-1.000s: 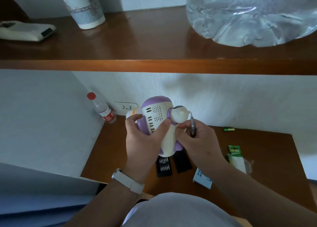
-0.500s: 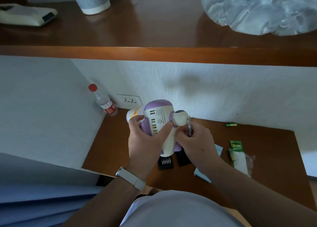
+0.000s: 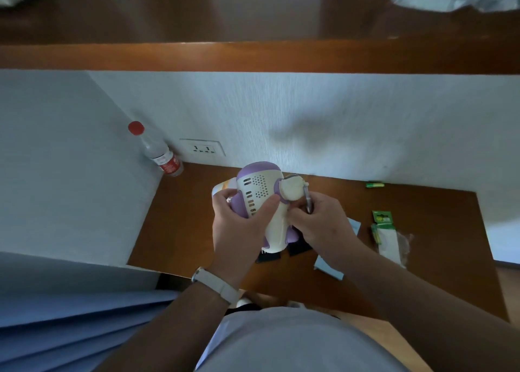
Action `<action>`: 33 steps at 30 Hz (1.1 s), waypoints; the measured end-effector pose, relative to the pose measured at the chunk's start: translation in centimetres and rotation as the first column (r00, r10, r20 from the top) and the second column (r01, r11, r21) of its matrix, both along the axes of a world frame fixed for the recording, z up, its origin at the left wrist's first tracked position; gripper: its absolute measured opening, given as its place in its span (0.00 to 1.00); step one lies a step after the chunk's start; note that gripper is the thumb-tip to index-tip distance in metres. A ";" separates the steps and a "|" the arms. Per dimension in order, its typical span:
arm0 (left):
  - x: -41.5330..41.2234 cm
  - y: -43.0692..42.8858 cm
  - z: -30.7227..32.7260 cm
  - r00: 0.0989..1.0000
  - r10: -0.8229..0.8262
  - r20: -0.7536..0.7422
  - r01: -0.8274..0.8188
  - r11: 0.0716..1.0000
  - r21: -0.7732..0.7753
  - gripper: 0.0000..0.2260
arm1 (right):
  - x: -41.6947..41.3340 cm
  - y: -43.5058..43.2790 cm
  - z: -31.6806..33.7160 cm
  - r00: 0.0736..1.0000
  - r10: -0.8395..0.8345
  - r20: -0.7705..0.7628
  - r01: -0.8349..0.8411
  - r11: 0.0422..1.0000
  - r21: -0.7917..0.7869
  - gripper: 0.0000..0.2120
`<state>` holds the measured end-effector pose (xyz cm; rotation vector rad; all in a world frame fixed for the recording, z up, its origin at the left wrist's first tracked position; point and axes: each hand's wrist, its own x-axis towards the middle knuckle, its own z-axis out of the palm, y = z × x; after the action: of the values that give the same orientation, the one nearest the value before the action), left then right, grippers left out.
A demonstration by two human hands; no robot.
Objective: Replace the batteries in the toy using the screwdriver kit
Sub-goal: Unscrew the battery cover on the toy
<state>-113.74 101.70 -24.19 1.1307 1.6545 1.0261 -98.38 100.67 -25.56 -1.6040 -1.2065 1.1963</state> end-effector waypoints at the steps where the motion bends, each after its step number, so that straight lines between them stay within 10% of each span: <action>1: 0.0 0.1 -0.1 1.000 -0.002 0.004 0.002 1.000 -0.009 0.29 | 0.0 0.1 -0.1 1.000 0.003 -0.007 -0.003 1.000 -0.016 0.14; 8: -0.6 1.0 -2.2 1.000 0.007 0.002 -0.006 0.995 -0.103 0.29 | 1.2 1.3 -2.1 0.949 -0.055 -0.310 -0.003 0.983 -0.183 0.04; 17: -3.7 1.4 -5.3 0.973 0.092 0.213 -0.039 0.969 -0.242 0.36 | 2.5 3.1 -11.7 0.989 0.055 0.135 -0.020 0.968 -0.252 0.07; 26: -6.9 0.4 -6.4 0.951 0.130 0.281 -0.045 0.955 -0.292 0.34 | 0.5 3.8 -17.1 0.728 0.328 0.603 -0.164 0.936 -0.310 0.08; 33: -9.3 0.1 -7.0 0.950 0.150 0.272 -0.057 0.945 -0.322 0.34 | -0.2 3.9 -17.5 0.631 0.348 0.693 -0.159 0.933 -0.324 0.07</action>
<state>-123.08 101.79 -31.18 0.6533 1.5784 0.9088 -98.58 104.57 -43.04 -2.2834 -1.9226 0.8591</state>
